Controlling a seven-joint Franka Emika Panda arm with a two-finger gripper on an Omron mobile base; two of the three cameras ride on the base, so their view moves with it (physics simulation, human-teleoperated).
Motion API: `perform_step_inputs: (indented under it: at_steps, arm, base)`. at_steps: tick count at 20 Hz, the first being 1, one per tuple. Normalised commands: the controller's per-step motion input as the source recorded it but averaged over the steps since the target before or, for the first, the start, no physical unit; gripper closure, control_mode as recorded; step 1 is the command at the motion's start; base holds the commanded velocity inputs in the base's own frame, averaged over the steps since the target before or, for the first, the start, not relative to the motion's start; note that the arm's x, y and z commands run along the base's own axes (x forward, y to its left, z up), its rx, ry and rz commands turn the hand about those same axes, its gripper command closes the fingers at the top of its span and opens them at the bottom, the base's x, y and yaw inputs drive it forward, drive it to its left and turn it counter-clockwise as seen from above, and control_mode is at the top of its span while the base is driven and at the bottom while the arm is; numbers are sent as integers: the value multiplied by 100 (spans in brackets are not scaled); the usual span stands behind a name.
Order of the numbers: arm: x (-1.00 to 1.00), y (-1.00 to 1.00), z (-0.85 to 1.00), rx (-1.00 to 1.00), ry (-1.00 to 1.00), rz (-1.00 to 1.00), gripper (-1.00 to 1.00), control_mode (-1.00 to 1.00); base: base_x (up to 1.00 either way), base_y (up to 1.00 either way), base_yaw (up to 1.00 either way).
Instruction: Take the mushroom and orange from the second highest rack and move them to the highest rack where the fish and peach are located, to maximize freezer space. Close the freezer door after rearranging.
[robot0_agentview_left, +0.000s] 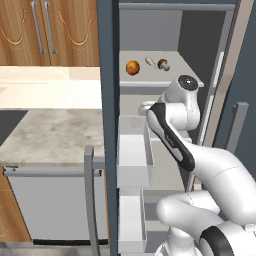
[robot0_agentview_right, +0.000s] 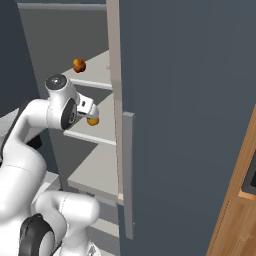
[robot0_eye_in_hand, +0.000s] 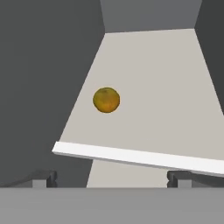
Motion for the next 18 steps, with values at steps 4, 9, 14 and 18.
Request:
perform_step_inputs:
  at_steps: [4,9,14,18]
  arm:
    - [0,-1,-13,15,0,0,-100,-100]
    - [0,-3,-14,25,7,0,-100,-100]
    - [2,7,-35,1,12,0,-100,-100]
    - [18,14,-29,0,1,0,-100,-100]
  base:
    - [0,0,0]
    - [0,0,0]
    - [0,0,0]
    - [0,0,0]
